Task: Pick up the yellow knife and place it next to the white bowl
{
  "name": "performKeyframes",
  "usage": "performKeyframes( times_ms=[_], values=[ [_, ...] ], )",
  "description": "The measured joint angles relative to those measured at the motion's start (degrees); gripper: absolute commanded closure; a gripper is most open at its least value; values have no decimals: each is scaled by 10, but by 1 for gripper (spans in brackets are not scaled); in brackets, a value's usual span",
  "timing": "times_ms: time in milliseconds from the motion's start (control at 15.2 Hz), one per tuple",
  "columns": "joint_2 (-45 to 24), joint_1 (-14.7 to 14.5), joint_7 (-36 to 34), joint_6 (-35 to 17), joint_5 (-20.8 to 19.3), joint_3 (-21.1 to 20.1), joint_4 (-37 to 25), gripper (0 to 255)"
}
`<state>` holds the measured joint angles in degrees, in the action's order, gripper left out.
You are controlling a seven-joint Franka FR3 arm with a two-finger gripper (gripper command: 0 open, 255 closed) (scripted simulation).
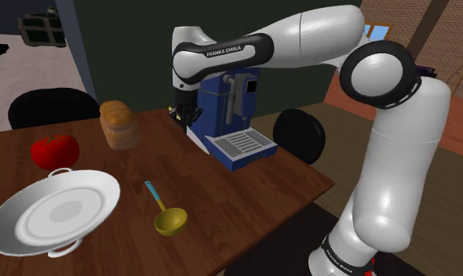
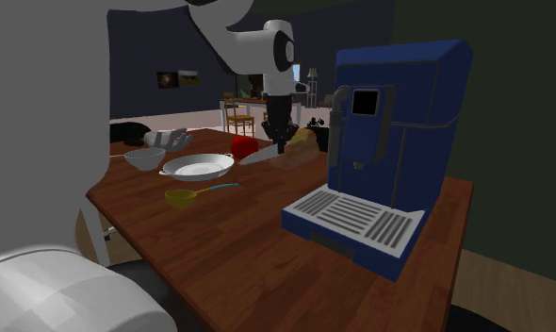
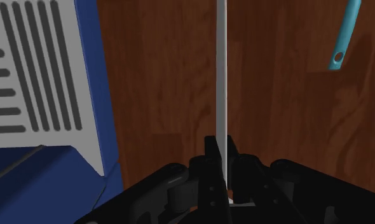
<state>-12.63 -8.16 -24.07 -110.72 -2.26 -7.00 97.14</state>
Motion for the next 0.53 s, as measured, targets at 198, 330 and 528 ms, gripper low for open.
performKeyframes(
  times_ms=[198,330,528],
  values=[
    [19,-23,-39,-6,-2,-16,25,255],
    [27,-37,-64,-6,-3,-25,35,255],
    [29,-59,-102,-7,-6,-40,38,255]
  ],
)
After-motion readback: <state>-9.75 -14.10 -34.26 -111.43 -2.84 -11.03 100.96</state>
